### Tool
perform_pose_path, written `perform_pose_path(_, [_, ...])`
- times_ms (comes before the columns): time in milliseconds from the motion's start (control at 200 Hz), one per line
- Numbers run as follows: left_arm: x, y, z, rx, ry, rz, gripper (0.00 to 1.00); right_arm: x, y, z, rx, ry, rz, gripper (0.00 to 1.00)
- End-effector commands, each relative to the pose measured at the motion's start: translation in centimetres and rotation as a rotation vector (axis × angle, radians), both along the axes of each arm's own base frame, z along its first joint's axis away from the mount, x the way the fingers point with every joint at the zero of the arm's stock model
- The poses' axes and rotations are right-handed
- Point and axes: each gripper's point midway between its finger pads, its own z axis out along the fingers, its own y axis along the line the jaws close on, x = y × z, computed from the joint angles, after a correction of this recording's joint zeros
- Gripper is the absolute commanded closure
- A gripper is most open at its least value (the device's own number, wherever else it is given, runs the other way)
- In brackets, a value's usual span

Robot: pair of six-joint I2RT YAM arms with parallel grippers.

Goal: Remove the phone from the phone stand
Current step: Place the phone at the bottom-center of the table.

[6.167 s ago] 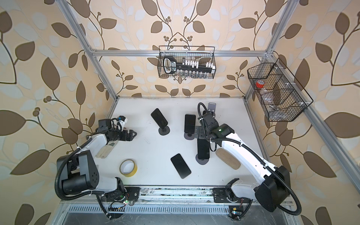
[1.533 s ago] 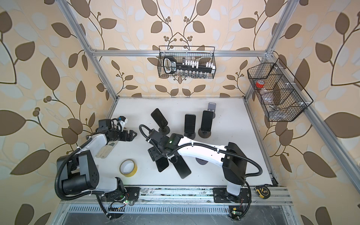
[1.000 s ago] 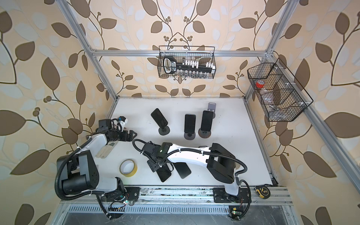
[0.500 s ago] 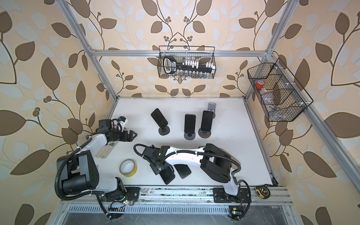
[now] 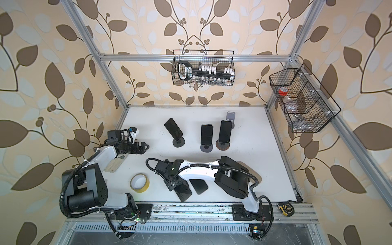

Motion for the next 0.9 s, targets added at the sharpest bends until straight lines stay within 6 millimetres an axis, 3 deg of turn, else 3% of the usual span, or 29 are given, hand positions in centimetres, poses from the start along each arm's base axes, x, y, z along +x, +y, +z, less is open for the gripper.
perform_pose_path(0, [0.7, 0.1, 1.1, 0.005, -0.025, -0.017, 0.01, -0.3, -0.9, -2.5, -0.052, 0.025, -0.019, 0.30])
perform_pose_path(370, [0.7, 0.0, 1.1, 0.003, -0.022, -0.020, 0.01, -0.4, -0.8, -4.2, -0.071, 0.041, -0.021, 0.30])
perform_pose_path(895, [0.7, 0.0, 1.1, 0.002, -0.024, -0.023, 0.01, -0.3, -0.8, -4.3, -0.076, 0.040, -0.028, 0.24])
